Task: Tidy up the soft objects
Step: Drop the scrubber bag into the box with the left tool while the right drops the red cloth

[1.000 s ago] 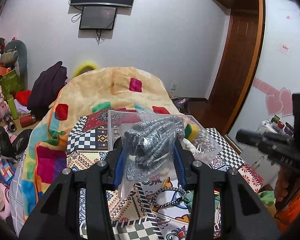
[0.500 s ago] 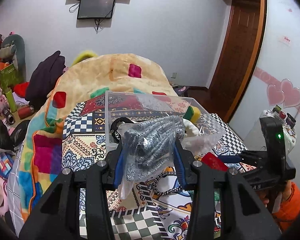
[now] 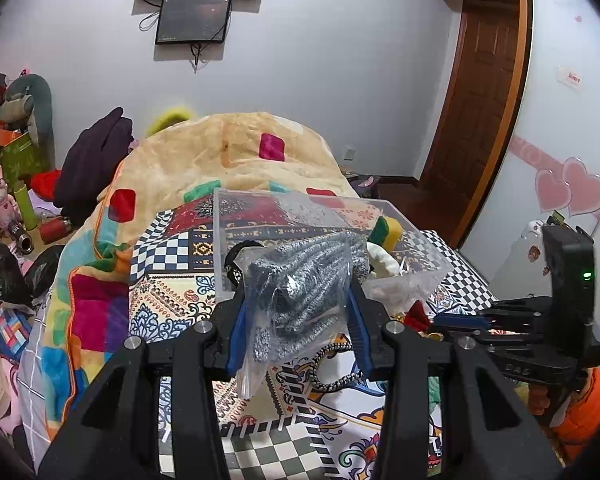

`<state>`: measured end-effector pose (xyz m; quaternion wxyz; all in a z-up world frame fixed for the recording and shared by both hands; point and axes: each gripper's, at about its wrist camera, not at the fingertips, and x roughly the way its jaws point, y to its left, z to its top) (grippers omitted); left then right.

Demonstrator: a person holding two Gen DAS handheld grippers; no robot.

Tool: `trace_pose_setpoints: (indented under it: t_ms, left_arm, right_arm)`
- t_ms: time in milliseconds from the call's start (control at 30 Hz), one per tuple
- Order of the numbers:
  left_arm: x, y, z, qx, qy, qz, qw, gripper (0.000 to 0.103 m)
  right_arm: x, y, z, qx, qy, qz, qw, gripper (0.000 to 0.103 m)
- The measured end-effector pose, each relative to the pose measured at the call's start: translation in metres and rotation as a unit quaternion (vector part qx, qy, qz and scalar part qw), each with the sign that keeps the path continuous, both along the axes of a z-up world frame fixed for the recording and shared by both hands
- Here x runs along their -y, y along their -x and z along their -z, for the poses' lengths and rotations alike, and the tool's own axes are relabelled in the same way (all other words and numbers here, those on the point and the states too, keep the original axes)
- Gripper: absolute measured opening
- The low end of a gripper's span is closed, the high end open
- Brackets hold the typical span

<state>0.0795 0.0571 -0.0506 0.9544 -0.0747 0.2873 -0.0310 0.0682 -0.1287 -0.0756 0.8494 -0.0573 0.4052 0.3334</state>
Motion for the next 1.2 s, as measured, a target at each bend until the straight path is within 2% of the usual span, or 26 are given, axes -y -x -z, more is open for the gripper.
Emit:
trace_pose_setpoints:
  t_ms: [233,433,667,800,1000,1200]
  left_arm:
    - [-0.004,0.001,-0.013,0.017,-0.003,-0.008,0.9998,0.043]
    - [-0.004,-0.014,-0.027,0.027,0.001,-0.006,0.9996,0.043]
    - [-0.002,-0.047,-0.029,0.020,0.003,-0.003,0.9998,0.043]
    - [0.003,-0.071,-0.019,-0.001,0.008,0.006,0.9999,0.043]
    - [0.010,-0.102,0.013,-0.052,-0.002,0.012,0.9986,0.043]
    - [0.019,-0.121,0.039,-0.086,-0.031,0.017,0.9957,0.043]
  right_arm:
    - [0.010,0.013,-0.044,0.055,-0.039,0.000,0.998,0.011]
    - [0.011,0.005,-0.076,0.102,-0.064,0.018,0.993,0.011]
    - [0.003,-0.023,-0.082,0.135,-0.063,0.049,0.988,0.011]
    - [-0.003,-0.041,-0.081,0.146,-0.061,0.062,0.986,0.011]
    - [-0.013,-0.066,-0.061,0.117,-0.044,0.057,0.991,0.011]
    - [-0.023,-0.086,-0.024,0.053,-0.006,0.046,0.997,0.011]
